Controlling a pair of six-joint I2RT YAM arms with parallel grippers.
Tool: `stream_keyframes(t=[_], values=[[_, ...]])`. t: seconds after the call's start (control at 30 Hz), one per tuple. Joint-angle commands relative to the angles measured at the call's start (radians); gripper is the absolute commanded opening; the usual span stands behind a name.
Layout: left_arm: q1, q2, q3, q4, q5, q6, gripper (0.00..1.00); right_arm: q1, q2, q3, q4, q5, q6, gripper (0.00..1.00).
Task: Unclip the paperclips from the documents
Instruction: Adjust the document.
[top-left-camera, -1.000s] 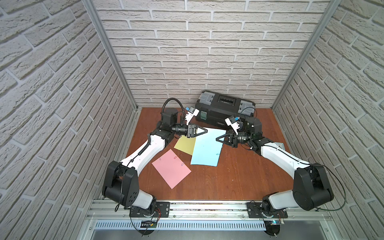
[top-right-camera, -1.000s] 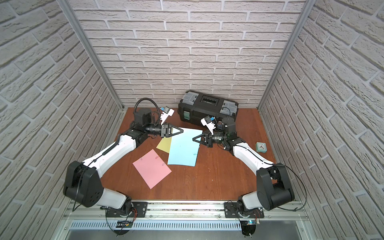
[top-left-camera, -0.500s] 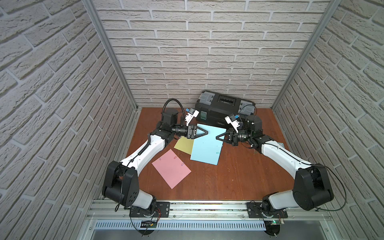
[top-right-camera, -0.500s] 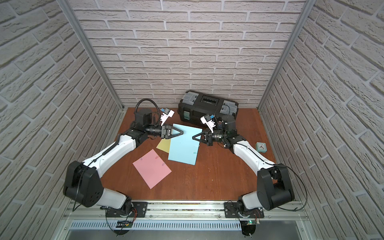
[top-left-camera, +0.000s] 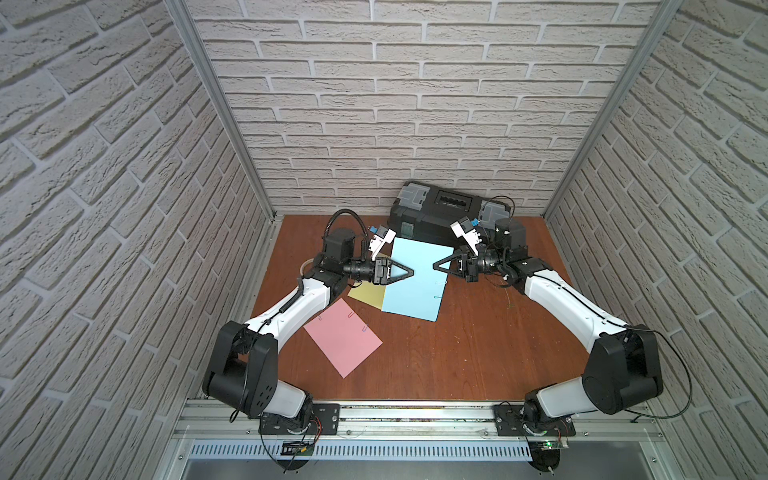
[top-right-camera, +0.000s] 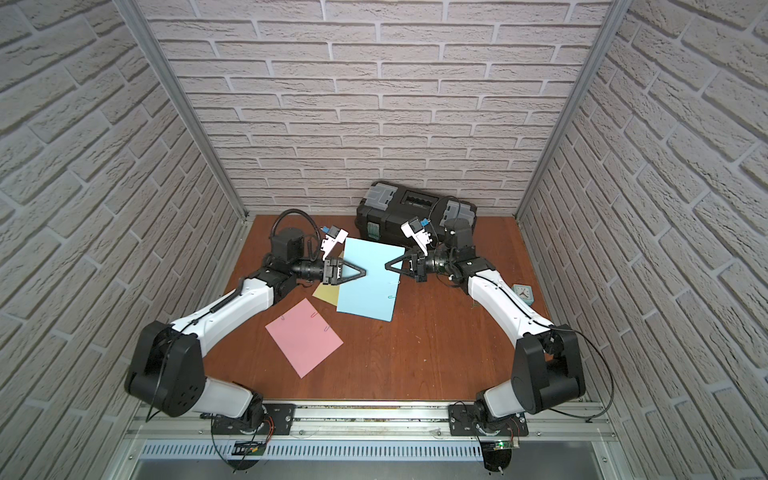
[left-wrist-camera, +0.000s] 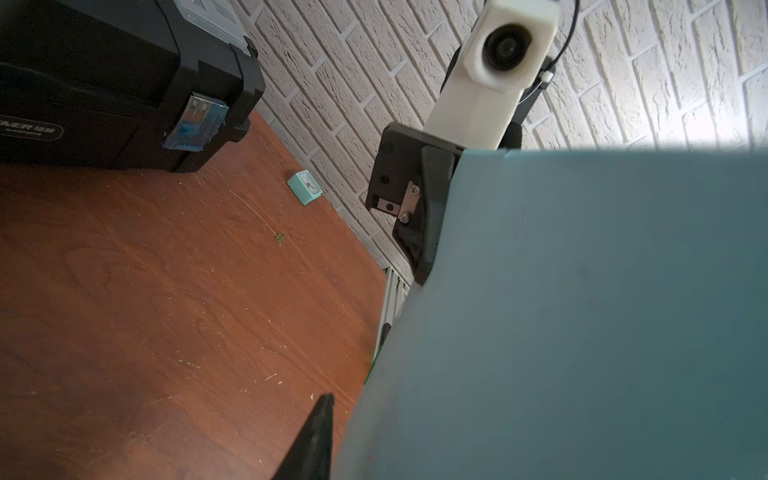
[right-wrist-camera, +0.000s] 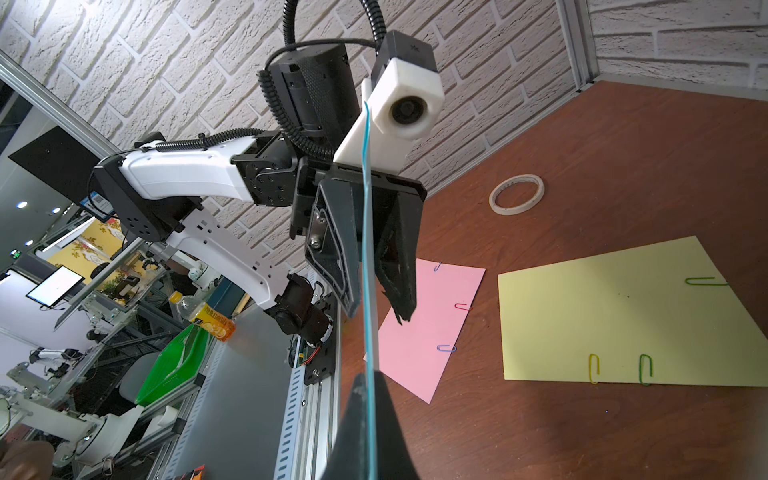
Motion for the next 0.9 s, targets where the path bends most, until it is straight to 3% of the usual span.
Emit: stream_keyframes(t=[0.0,0.13,0.23,0.57,0.87], values=[[0.006,-0.022,-0.009,0.136,0.009,-0.045,0.26,-0.001,0.008,0.030,-0.048,-0.028,-0.044,0.03],[0.006,-0.011,-0.006,0.153,0.012,-0.058,0.14,0.000,0.004,0.035,-0.076,-0.021,-0.062,0.03],[0.001,-0.005,-0.004,0.152,0.015,-0.059,0.11,-0.001,0.001,0.035,-0.068,-0.017,-0.054,0.03],[-0.007,0.001,-0.007,0.115,0.029,-0.043,0.27,-0.004,0.011,0.047,-0.033,-0.015,-0.030,0.03],[-0.007,0.000,-0.024,0.087,0.029,-0.018,0.25,-0.008,0.012,0.061,-0.036,-0.017,-0.029,0.03]])
